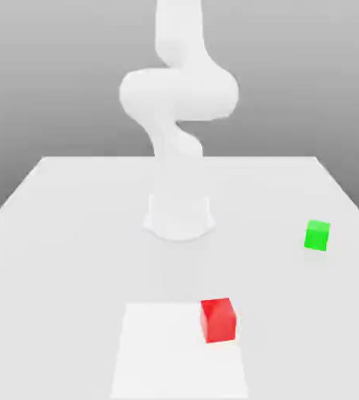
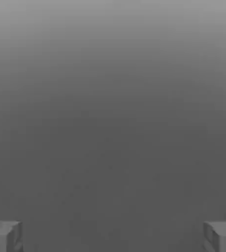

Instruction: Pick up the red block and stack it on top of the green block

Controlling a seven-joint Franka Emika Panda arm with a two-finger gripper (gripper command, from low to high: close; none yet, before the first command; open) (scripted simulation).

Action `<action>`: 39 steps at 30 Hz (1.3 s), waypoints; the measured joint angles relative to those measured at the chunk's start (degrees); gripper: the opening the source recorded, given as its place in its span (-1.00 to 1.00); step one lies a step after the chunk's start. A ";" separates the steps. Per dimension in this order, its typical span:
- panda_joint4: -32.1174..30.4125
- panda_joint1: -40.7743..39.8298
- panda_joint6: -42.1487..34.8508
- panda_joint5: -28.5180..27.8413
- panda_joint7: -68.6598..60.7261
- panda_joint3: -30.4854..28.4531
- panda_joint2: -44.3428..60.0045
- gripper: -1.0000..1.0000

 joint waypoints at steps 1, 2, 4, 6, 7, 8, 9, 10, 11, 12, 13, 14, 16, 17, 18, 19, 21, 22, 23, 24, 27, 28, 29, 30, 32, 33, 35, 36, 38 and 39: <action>-0.88 1.47 0.86 0.37 -3.04 -1.28 1.42 0.00; -1.74 2.84 1.72 0.73 -5.96 -2.45 2.79 0.00; -3.38 5.52 3.30 1.45 -11.65 -4.68 5.50 0.00; -5.00 8.04 4.88 2.20 -17.28 -6.70 8.22 0.00; -5.81 9.27 5.66 2.54 -20.06 -7.65 9.59 0.00; -6.62 10.50 6.44 2.91 -22.88 -8.59 10.96 0.00; -7.42 11.70 7.22 3.28 -25.69 -9.48 12.34 0.00; -8.23 12.90 8.00 3.63 -28.48 -10.35 13.72 0.00; -9.04 14.08 8.78 3.97 -31.27 -11.18 15.11 0.00; -9.85 15.23 9.56 4.30 -34.05 -11.98 16.49 0.00; -10.65 16.36 10.34 4.63 -36.82 -12.74 17.88 0.00; -11.46 17.42 11.12 4.96 -39.59 -13.42 19.27 0.00; -13.07 19.42 12.69 5.59 -45.12 -14.63 22.04 0.00; -13.88 20.35 13.47 5.88 -47.86 -15.15 23.41 0.00; -14.68 21.19 14.25 6.17 -50.60 -15.58 24.78 0.00; -15.50 22.05 15.06 6.37 -53.25 -16.01 26.14 0.00; -17.11 23.56 16.63 6.68 -58.56 -16.69 28.80 0.00; -17.92 24.23 17.42 6.75 -61.14 -16.95 30.10 0.00; -18.73 24.78 18.22 6.75 -63.68 -17.10 31.39 0.00; -19.55 25.34 19.03 6.64 -66.13 -17.28 32.64 0.00; -22.01 26.41 21.48 5.61 -72.98 -17.38 36.20 0.00; -22.83 26.63 22.31 4.94 -75.04 -17.35 37.30 0.00; -23.66 26.82 23.14 4.07 -76.95 -17.30 38.36 0.00; -24.48 26.97 23.97 2.96 -78.69 -17.27 39.37 0.00; -26.03 26.95 25.58 0.12 -81.54 -17.30 41.22 0.00; -26.25 26.95 26.26 -0.27 -82.44 -17.30 42.01 0.00; -26.10 26.87 27.55 0.35 -83.84 -17.10 43.56 0.00; -25.92 26.95 28.21 1.02 -84.51 -16.92 44.37 0.00; -25.53 26.88 29.59 2.77 -85.96 -16.32 46.08 0.00; -25.35 26.81 30.34 3.78 -86.72 -16.02 46.99 0.00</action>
